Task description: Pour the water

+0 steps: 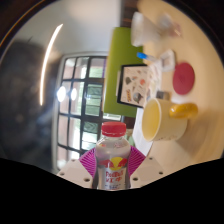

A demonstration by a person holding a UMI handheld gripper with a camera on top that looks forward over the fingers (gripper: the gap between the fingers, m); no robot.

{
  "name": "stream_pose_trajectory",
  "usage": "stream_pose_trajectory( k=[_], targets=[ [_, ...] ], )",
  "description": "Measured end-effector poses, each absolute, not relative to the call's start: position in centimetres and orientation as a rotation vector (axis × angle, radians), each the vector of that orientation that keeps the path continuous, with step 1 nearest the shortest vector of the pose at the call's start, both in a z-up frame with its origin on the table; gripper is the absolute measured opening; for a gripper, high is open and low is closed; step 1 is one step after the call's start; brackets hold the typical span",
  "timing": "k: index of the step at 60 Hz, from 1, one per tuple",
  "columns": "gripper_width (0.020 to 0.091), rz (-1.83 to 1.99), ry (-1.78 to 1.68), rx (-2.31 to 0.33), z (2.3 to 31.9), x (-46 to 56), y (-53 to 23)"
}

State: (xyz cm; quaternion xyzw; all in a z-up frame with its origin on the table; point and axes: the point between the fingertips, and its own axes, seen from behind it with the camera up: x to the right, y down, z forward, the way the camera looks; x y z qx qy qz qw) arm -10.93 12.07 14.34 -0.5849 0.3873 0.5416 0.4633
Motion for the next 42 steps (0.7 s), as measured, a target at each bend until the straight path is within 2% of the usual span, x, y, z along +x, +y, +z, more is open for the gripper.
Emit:
stream_pose_trajectory(
  k=[7, 18, 35, 38, 42],
  targets=[
    [0.0368, 1.664, 1.255, -1.233, 15.0, -9.2, 13.6],
    [0.0386, 1.787, 1.502, -1.009, 14.7, -6.3, 14.1],
    [0.0388, 1.833, 1.522, -1.034, 14.3, -7.3, 14.4],
    [0.0386, 1.831, 1.423, -1.091, 15.4, -8.3, 14.2],
    [0.0386, 1.826, 1.177, -1.158, 19.5, -10.0, 12.2]
  ],
)
